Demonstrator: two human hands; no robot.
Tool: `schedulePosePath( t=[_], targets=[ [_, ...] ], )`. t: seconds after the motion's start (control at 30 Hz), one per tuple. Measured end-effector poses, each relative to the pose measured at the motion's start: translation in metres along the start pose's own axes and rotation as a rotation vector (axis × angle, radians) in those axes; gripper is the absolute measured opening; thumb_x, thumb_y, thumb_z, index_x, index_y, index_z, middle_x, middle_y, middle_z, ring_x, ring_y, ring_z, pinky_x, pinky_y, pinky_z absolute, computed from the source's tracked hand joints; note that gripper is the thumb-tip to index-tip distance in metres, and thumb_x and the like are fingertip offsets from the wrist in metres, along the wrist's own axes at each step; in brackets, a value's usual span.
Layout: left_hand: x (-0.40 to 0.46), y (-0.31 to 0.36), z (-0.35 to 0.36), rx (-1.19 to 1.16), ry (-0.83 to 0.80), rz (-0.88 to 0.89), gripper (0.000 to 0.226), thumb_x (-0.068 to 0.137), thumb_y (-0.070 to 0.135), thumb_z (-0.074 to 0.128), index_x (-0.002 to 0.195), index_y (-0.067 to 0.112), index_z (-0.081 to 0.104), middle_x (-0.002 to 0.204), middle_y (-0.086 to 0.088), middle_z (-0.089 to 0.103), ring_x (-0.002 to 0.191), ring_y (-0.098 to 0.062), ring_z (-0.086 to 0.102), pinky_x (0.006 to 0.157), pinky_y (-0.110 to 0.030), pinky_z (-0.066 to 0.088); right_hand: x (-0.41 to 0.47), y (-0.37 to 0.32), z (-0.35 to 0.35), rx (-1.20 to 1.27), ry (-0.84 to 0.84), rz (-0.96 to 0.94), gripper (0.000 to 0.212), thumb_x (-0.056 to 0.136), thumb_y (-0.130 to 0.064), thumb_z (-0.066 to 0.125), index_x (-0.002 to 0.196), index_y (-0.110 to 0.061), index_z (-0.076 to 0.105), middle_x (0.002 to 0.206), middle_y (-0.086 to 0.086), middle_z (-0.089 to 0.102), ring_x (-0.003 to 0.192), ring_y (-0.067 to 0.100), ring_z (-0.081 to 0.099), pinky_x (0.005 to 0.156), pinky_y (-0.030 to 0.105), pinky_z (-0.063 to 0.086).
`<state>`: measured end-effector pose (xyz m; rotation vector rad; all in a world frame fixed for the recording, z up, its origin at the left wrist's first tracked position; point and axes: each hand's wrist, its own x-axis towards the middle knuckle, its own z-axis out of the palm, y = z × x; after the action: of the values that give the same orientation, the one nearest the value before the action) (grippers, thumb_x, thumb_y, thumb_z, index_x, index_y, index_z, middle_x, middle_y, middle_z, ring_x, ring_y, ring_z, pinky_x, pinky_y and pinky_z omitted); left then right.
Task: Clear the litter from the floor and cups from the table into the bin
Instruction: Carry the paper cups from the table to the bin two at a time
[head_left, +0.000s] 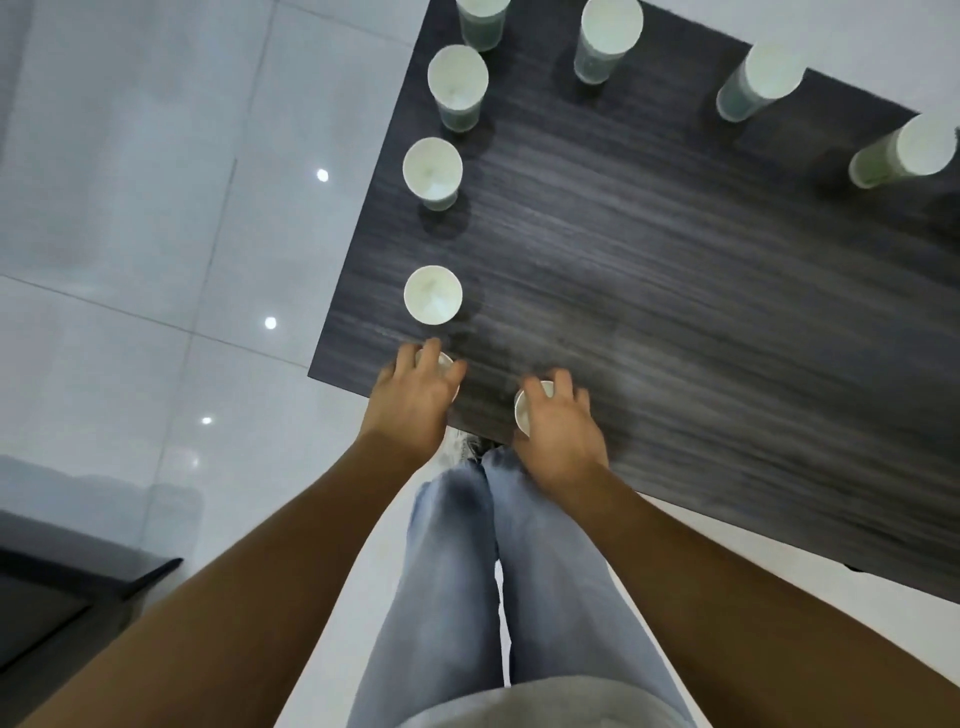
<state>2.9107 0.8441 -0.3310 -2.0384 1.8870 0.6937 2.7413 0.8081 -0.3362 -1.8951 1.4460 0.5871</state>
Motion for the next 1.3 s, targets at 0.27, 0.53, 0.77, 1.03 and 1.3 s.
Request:
schedulePosePath(
  t=[0.27, 0.53, 0.77, 1.03, 1.3],
  targets=[
    [-0.018, 0.047, -0.086, 0.079, 0.036, 0.140, 0.049, 0.086, 0.012, 0.057, 0.132, 0.022, 0.044, 0.135, -0.009, 0.035, 0.124, -0.027, 0.035, 0.093, -0.036, 0.043, -0.054, 0.012, -0.077, 0.102, 0.104, 0.059, 0.057, 0.086, -0.023, 0.063, 0.137, -0.022, 0.037, 0.138, 0.007, 0.030, 0.121, 0.034, 0.037, 0.078, 0.041, 0.048],
    [-0.065, 0.103, -0.145, 0.253, -0.021, 0.438, 0.048, 0.085, 0.016, 0.061, 0.130, 0.020, 0.045, 0.130, -0.009, 0.037, 0.122, -0.027, 0.036, 0.090, -0.038, 0.043, -0.160, 0.028, -0.102, 0.272, 0.275, 0.240, 0.053, 0.085, -0.024, 0.067, 0.131, -0.019, 0.040, 0.135, 0.007, 0.033, 0.119, 0.033, 0.041, 0.080, 0.040, 0.046],
    [-0.130, 0.155, -0.172, 0.340, -0.098, 0.676, 0.048, 0.086, 0.014, 0.061, 0.131, 0.021, 0.045, 0.127, -0.008, 0.038, 0.121, -0.027, 0.036, 0.084, -0.037, 0.045, -0.273, 0.046, -0.082, 0.488, 0.361, 0.465, 0.059, 0.083, -0.029, 0.071, 0.132, -0.017, 0.040, 0.132, 0.010, 0.039, 0.118, 0.036, 0.047, 0.095, 0.044, 0.047],
    [-0.212, 0.282, -0.178, 0.537, -0.109, 1.009, 0.042, 0.089, 0.022, 0.058, 0.128, 0.015, 0.044, 0.126, -0.010, 0.038, 0.120, -0.030, 0.035, 0.083, -0.040, 0.046, -0.428, 0.118, -0.042, 0.806, 0.521, 0.676, 0.055, 0.079, -0.030, 0.074, 0.125, -0.013, 0.048, 0.123, 0.011, 0.047, 0.111, 0.032, 0.052, 0.093, 0.040, 0.047],
    [-0.337, 0.462, -0.109, 0.627, -0.119, 1.294, 0.053, 0.083, 0.028, 0.063, 0.131, 0.020, 0.043, 0.122, -0.008, 0.040, 0.119, -0.029, 0.037, 0.077, -0.037, 0.041, -0.592, 0.215, 0.048, 0.948, 0.683, 0.891, 0.053, 0.078, -0.023, 0.070, 0.127, -0.021, 0.049, 0.121, 0.007, 0.044, 0.105, 0.028, 0.052, 0.081, 0.032, 0.048]
  ],
)
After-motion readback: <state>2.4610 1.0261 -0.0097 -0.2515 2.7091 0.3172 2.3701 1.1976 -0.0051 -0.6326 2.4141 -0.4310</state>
